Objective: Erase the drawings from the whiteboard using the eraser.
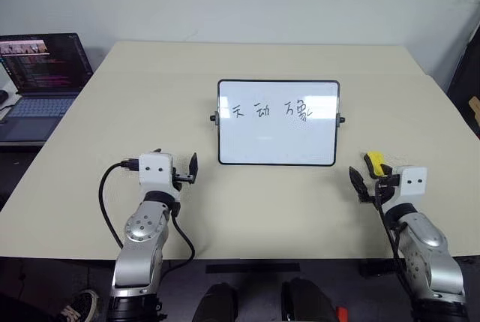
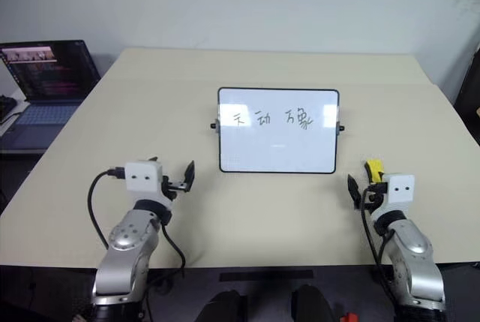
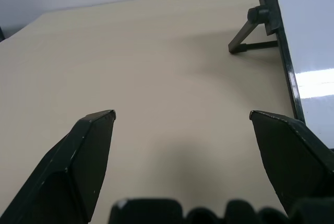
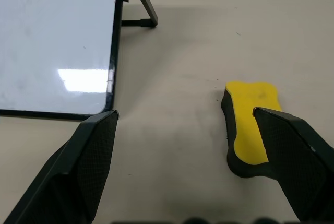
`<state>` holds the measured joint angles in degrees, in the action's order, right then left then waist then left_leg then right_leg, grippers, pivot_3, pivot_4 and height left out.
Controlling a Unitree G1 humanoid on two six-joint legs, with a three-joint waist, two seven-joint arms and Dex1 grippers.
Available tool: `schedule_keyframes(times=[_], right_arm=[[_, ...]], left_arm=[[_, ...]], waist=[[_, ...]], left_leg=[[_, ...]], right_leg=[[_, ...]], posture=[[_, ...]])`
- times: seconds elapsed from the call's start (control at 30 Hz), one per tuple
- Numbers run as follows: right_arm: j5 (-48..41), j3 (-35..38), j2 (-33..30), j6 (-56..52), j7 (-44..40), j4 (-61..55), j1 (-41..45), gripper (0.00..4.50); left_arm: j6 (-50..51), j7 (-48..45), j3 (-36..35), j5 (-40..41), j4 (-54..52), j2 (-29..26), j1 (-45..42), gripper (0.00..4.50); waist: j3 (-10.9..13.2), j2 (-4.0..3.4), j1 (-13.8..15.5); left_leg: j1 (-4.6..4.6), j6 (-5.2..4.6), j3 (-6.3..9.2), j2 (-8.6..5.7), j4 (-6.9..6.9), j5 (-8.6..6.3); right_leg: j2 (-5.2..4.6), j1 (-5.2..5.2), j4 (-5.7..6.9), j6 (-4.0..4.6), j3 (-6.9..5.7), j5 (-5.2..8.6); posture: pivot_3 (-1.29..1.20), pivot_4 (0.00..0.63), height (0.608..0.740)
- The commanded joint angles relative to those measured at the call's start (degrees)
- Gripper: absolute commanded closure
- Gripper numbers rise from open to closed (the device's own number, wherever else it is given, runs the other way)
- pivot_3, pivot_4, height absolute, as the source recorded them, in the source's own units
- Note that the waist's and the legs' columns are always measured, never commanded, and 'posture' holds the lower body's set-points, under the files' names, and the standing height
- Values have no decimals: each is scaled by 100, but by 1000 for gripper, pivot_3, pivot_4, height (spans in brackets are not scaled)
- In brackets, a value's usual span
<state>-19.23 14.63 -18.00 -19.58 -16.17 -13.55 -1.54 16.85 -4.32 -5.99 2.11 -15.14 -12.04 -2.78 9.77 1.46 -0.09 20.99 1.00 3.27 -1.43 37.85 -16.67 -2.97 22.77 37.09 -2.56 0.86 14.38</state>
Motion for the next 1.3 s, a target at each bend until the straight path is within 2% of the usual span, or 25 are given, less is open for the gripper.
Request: schedule_keyframes(times=[0.03, 0.17, 0.27, 0.37, 0.5, 0.67, 0.8, 1.03, 1.3], right_arm=[[-119, 241, -236, -256, -34, -412, -146, 22], [-125, 323, -420, -571, 30, -685, -269, 22], [-245, 262, -557, -772, -147, -1020, -290, 22], [-456, 242, -515, -948, -195, -1151, -145, 22], [-474, 55, -435, -989, -221, -1023, 151, 22], [-262, -42, -536, -1244, -8, -951, 328, 22], [-410, 287, -538, -1703, 297, -1263, 290, 22], [-415, 497, -513, -2312, 794, -1099, 749, 22], [-190, 407, -694, -2638, 857, -293, 1405, 22]], left_arm=[[-214, 51, 109, -26, 56, 160, -193, 0], [-221, 42, 113, 126, 26, 411, -82, 0], [-282, -269, 188, 254, -199, 336, 65, 0], [-460, -876, 228, 470, -367, -12, -2, 0], [-162, -1803, 118, 1225, -548, -505, -425, 0], [264, -3422, 579, 1780, -334, -1464, -1093, 0], [303, -4634, 1144, 1848, 230, -1938, -1837, 0], [520, -5715, 1469, 2051, 604, -2147, -2611, 0], [18, -6076, 1640, 1724, 1306, -1976, -3099, 0]], waist=[[0, 0, 2], [0, 0, 10], [-1, -4, -24], [0, -5, -30], [1, -4, -11], [3, -9, -4], [4, -10, -3], [9, -17, -98], [11, -17, -141]], left_leg=[[-1, 0, 1, 0, 0, 0], [-3, -2, 3, -3, 0, -1], [-5, -5, -3, 0, -1, -4], [-7, -5, -1, 4, -2, -4], [-7, -5, -2, -1, 5, -4], [-8, -6, -2, -2, 3, -4], [-5, -9, 0, -6, 2, -6], [-5, -13, -7, -2, -1, -8], [-1, -14, -7, -3, 0, -9]], right_leg=[[0, -2, -1, 0, 0, 0], [0, -9, -6, -2, -3, 2], [0, -6, -4, -3, 0, 2], [4, -7, -3, -2, -2, 3], [8, -11, -5, -3, -5, 2], [21, -13, -5, -3, -6, 3], [21, -10, -7, -3, -8, 3], [23, -5, -5, -5, -1, 5], [24, -3, -5, -6, -1, 4]], posture=[[0, 150, 740], [0, 150, 740], [0, 150, 740], [0, 150, 740], [0, 150, 740], [0, 150, 740], [0, 150, 740], [0, 150, 740], [0, 150, 740]])
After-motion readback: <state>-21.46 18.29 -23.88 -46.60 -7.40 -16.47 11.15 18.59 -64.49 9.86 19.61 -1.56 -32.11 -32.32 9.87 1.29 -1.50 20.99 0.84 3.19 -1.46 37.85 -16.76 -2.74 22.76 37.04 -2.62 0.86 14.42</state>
